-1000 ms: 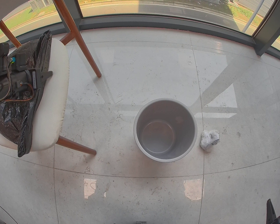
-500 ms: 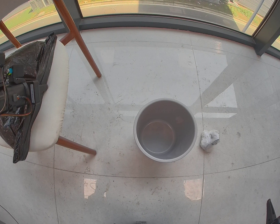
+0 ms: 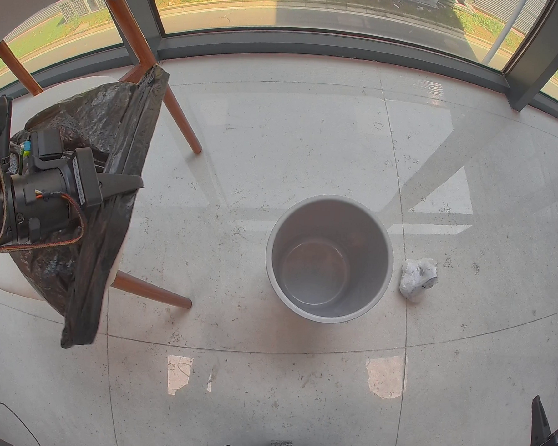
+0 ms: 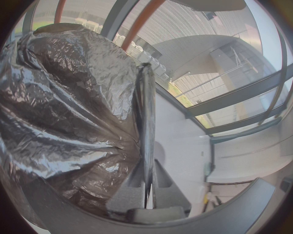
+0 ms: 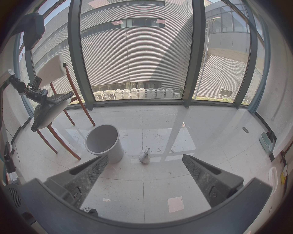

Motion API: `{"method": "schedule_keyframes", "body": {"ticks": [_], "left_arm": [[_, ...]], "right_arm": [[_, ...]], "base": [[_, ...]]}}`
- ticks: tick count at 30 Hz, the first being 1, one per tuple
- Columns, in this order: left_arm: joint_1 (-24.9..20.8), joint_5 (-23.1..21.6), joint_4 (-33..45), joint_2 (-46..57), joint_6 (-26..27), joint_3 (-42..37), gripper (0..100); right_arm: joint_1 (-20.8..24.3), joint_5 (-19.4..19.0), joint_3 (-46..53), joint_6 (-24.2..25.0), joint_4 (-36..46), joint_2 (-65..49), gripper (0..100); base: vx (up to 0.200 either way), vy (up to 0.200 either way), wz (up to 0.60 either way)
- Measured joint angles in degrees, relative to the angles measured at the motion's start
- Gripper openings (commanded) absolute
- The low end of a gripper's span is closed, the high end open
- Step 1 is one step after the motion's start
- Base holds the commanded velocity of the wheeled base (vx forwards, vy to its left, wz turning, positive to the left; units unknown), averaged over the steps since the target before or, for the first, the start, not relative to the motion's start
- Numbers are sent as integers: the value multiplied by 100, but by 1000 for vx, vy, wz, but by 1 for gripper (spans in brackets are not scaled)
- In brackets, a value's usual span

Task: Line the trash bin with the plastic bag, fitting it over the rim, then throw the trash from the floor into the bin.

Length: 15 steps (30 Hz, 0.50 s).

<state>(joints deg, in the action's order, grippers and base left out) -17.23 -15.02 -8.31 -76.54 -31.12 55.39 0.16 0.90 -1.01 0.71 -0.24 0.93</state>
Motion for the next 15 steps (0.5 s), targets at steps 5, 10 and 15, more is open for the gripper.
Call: {"method": "schedule_keyframes", "body": {"ticks": [5, 10, 15], "left_arm": [[-777, -282, -17, 160, -513, 26, 0], [-1602, -460, -27, 301, -736, 41, 0], [-2214, -638, -24, 358, -818, 207, 0]], "right_arm": [[0, 5, 0, 16, 0, 0, 100], [0, 7, 0, 24, 0, 0, 100], [0, 7, 0, 24, 2, 0, 100]], "base": [[0, 0, 0], [0, 0, 0], [0, 0, 0]]}}
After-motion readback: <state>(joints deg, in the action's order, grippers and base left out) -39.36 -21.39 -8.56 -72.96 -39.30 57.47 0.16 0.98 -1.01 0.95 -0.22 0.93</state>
